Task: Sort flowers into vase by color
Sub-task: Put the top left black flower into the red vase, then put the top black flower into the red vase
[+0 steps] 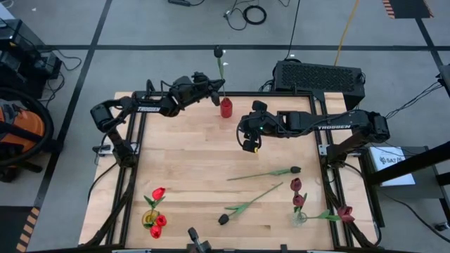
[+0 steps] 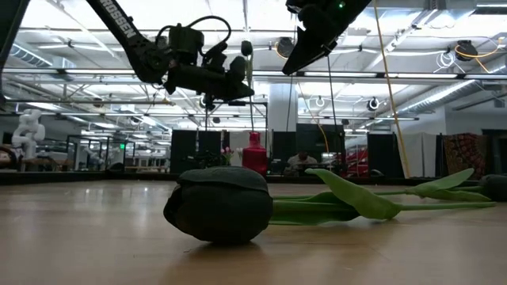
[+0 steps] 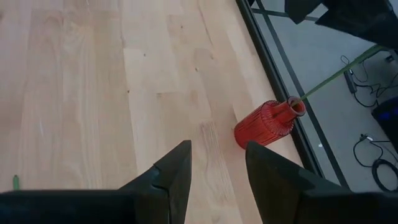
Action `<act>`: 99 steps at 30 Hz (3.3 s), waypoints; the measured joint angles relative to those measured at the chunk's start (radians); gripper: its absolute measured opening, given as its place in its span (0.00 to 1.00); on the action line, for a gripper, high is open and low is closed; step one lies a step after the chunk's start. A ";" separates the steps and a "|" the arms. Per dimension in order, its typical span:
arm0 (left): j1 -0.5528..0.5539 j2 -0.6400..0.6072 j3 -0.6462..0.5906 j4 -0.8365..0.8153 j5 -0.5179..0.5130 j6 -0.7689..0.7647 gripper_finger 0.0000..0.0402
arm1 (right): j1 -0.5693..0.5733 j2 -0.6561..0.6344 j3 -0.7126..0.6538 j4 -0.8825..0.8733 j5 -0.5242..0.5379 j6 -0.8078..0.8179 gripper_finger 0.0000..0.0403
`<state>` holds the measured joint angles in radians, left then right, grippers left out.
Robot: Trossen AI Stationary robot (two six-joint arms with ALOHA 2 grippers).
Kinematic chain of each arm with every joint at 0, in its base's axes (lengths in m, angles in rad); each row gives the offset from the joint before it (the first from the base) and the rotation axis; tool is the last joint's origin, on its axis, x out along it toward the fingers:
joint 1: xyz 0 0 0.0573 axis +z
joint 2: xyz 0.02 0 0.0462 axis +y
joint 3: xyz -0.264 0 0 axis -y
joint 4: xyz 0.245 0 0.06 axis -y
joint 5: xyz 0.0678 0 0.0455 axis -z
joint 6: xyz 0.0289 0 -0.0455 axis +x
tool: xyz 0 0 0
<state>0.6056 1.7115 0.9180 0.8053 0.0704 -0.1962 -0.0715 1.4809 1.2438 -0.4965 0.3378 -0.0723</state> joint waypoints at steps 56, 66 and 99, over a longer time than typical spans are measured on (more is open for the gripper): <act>-0.043 -0.056 0.000 -0.303 -0.022 0.052 0.79 | 0.001 -0.005 0.000 -0.119 0.000 0.056 0.36; -0.080 -0.139 0.000 -0.526 -0.021 -0.034 0.77 | 0.001 -0.006 0.000 -0.168 -0.098 0.058 0.36; -0.374 -0.406 -0.002 -0.748 -0.044 0.053 0.48 | -0.006 0.039 -0.365 0.368 -0.553 -0.057 0.36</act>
<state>0.2321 1.3056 0.9165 0.0578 0.0269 -0.1436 -0.0773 1.5197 0.8790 -0.1280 -0.2156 -0.1289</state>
